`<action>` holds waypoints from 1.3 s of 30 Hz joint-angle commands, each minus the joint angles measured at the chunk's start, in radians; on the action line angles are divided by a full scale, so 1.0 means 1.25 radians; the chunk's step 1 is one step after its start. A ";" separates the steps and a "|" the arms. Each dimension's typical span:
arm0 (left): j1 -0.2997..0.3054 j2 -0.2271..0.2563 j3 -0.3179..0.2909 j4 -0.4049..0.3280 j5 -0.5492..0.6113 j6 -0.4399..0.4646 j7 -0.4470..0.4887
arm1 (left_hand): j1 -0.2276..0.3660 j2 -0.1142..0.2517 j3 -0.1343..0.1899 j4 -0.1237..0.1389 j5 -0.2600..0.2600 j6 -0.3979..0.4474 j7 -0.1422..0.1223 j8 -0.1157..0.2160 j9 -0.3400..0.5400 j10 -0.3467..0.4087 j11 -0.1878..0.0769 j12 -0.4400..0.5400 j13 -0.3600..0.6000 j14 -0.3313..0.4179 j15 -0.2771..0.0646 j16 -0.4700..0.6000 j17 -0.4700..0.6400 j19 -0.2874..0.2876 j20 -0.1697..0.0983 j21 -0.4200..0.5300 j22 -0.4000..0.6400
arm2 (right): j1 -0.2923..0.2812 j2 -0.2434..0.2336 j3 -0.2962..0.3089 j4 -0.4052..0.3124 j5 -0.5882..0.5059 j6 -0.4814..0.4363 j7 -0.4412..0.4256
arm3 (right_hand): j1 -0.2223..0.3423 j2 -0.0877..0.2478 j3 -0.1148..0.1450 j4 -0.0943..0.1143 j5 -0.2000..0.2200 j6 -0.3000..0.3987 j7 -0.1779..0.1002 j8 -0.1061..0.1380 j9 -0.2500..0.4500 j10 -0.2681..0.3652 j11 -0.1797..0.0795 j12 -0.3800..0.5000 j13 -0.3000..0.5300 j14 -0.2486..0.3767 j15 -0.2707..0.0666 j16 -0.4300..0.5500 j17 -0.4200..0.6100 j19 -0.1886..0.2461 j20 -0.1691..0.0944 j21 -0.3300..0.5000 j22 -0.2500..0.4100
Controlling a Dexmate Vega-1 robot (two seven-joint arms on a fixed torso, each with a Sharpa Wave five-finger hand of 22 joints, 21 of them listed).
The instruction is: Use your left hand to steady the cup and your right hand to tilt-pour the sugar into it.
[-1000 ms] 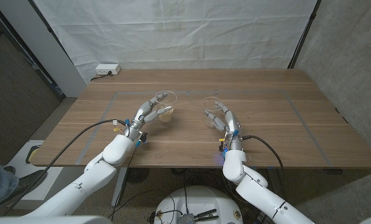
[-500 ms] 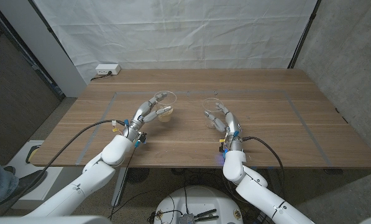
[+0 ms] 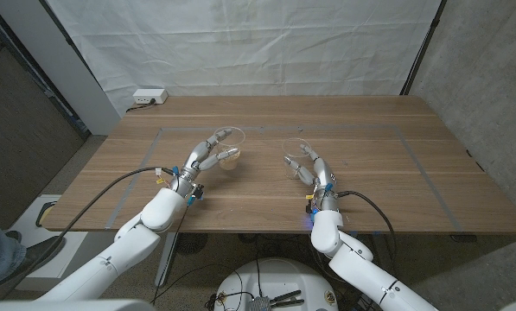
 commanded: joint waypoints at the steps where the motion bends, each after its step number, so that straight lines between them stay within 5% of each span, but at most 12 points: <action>1: -0.001 -0.005 0.005 0.003 0.004 0.010 0.005 | 0.004 0.002 -0.008 0.004 0.004 -0.008 -0.001 0.003 0.003 -0.002 -0.002 0.007 0.005 -0.010 -0.005 -0.001 0.005 -0.030 0.003 -0.003 0.001 | -0.005 -0.016 0.001 -0.013 0.008 -0.001 0.018 | -0.016 -0.008 -0.014 0.005 0.008 -0.030 0.011 -0.004 0.001 -0.036 0.016 -0.006 0.002 -0.031 -0.010 -0.006 0.004 -0.020 0.016 -0.002 0.001; 15: -0.013 -0.020 0.021 0.030 0.007 0.012 0.000 | 0.002 0.002 -0.012 0.007 0.008 -0.039 -0.012 -0.002 0.004 -0.033 0.000 0.001 0.005 -0.038 0.019 -0.001 0.008 -0.062 0.019 -0.001 0.002 | -0.010 -0.019 0.003 -0.020 0.010 -0.008 0.018 | -0.035 -0.018 -0.027 0.012 0.013 -0.054 0.017 -0.002 0.000 -0.064 0.025 -0.006 0.002 -0.058 0.002 -0.004 0.004 -0.030 0.045 -0.001 0.001; 39: -0.043 -0.037 0.046 0.054 0.010 0.046 -0.027 | 0.005 0.001 -0.015 0.007 0.011 -0.048 -0.012 0.000 0.004 -0.042 -0.003 0.003 0.006 -0.045 0.020 0.003 0.009 -0.064 0.018 0.006 0.002 | -0.031 -0.023 0.012 -0.033 0.025 -0.015 0.015 | -0.052 -0.020 -0.035 0.021 0.017 -0.058 0.020 0.002 -0.001 -0.072 0.028 -0.002 0.002 -0.064 0.004 0.001 0.005 -0.033 0.055 0.001 0.001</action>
